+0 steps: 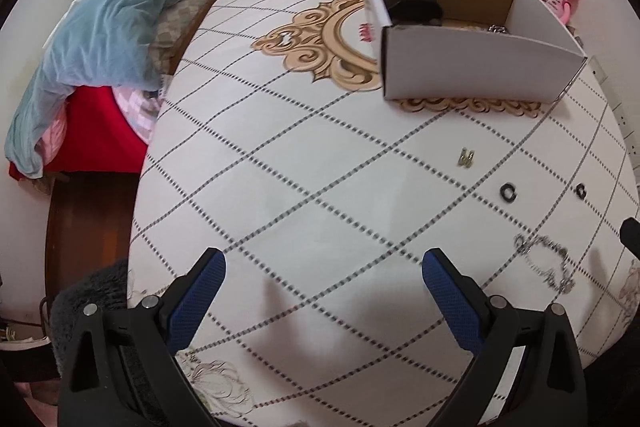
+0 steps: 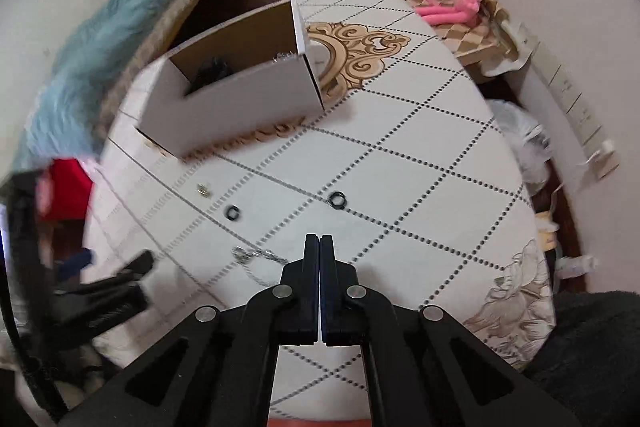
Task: Organize jewelry
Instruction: 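Grasp the remaining silver chain on the table with the right gripper, then carry the silver chain with the right gripper over the cardboard box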
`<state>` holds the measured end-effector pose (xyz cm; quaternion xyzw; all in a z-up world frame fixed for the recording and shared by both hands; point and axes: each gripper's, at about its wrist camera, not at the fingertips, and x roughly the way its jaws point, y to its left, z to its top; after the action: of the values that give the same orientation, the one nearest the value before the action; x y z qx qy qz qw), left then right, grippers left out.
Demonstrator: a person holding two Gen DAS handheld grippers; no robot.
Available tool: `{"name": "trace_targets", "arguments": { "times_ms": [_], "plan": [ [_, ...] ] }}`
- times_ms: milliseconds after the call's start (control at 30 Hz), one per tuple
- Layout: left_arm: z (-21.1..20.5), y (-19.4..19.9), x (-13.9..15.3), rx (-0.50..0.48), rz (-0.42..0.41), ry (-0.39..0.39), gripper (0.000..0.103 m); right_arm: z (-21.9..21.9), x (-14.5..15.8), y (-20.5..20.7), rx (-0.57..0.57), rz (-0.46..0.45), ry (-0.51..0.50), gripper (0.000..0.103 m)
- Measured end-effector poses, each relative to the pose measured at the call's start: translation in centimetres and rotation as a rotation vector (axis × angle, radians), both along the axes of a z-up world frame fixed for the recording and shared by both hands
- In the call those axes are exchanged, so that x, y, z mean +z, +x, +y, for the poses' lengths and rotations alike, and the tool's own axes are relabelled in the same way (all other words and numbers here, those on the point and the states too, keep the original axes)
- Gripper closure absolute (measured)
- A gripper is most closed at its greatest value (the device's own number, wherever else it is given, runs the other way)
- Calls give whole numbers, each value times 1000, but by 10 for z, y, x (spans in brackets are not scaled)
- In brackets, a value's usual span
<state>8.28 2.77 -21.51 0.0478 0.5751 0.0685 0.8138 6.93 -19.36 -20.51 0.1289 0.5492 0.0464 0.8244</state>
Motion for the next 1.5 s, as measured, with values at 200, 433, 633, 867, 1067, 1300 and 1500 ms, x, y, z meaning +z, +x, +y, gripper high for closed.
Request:
{"name": "trace_targets", "arguments": {
  "times_ms": [200, 433, 633, 867, 1067, 1300, 1500],
  "plan": [
    [3, 3, 4, 14, -27, 59, 2, 21, -19, 9, 131, 74, 31, 100],
    [28, -4, -6, 81, 1, 119, 2, 74, -41, 14, 299, 49, -118, 62],
    [42, -4, -18, 109, 31, 100, 2, 106, -49, 13, 368, 32, -287, 61],
    [45, -5, -21, 117, 36, 91, 2, 114, -49, 9, 370, -5, -314, 94],
    [38, -4, -17, 99, 27, 78, 2, 76, -41, 15, 236, 16, -164, 95],
    [10, 11, -14, 36, 22, -17, 2, 12, -13, 22, 71, 3, -36, 95],
    [-16, 34, -20, 2, 19, -153, 3, -3, -15, 28, 21, 2, -40, 95]
  ]
}}
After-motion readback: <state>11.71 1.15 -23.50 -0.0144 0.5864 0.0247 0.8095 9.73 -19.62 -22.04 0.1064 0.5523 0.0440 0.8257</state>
